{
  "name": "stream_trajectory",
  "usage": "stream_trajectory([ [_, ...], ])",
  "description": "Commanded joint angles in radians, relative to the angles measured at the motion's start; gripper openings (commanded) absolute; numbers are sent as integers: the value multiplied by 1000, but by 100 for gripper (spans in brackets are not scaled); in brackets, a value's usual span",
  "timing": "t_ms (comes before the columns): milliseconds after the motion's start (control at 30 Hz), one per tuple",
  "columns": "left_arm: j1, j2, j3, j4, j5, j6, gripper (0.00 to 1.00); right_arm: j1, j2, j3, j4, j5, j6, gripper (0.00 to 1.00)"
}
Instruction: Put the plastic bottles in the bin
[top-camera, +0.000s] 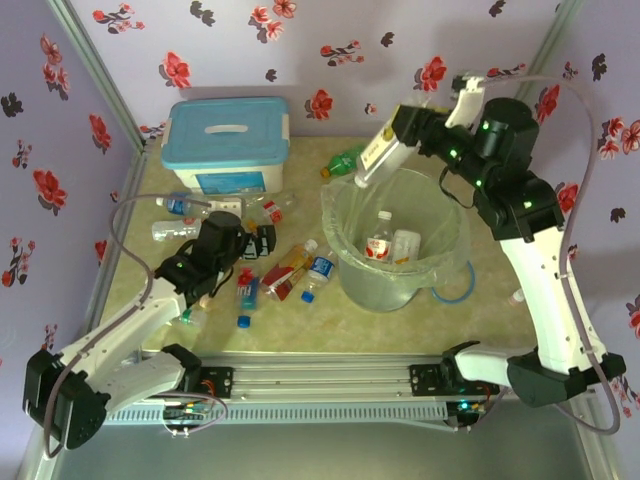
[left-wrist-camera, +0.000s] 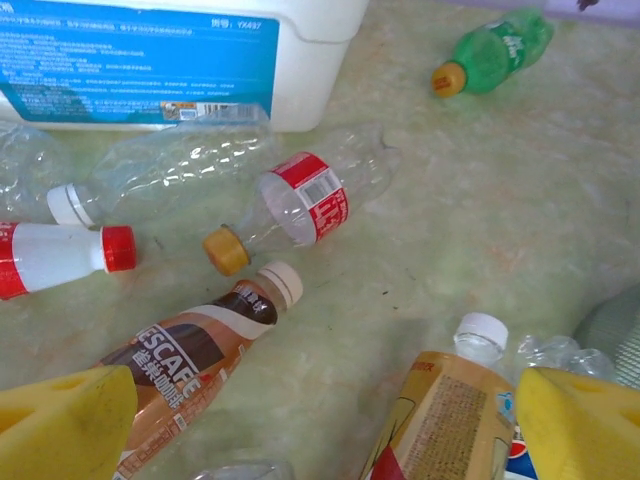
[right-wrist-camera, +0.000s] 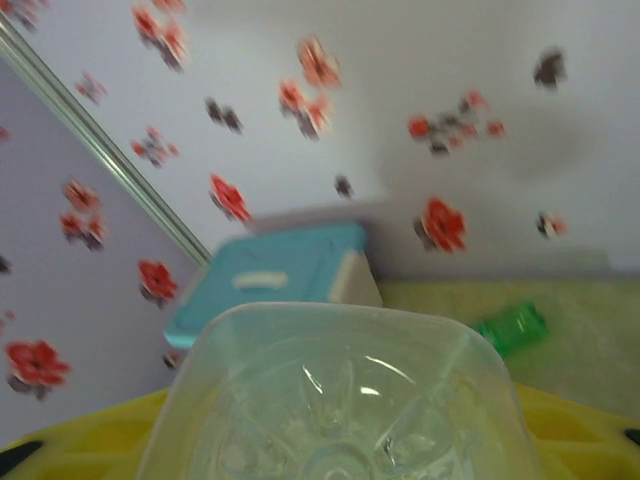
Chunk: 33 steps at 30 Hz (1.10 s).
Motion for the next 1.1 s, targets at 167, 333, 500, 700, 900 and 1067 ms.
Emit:
stream_trajectory([
  [167,12,70,2,75,-46,-33,97,-5,-76,-123,-160,106,-71,56],
  [333,14,90,2,91,-46,-38,97,-7,-114,-263,-174,109,-33,56],
  [500,18,93,5,85,-46,-34,97,-7,-127,-373,-168,94,6,55],
  [700,22,112,11,85,-46,-29,97,-8,-126,-489,-124,52,87,56],
  [900,25,121,7,94,-44,-31,97,-10,-97,-552,-131,35,121,58],
  [1067,30,117,5,89,-46,-25,97,-10,-113,-610,-99,32,142,66],
])
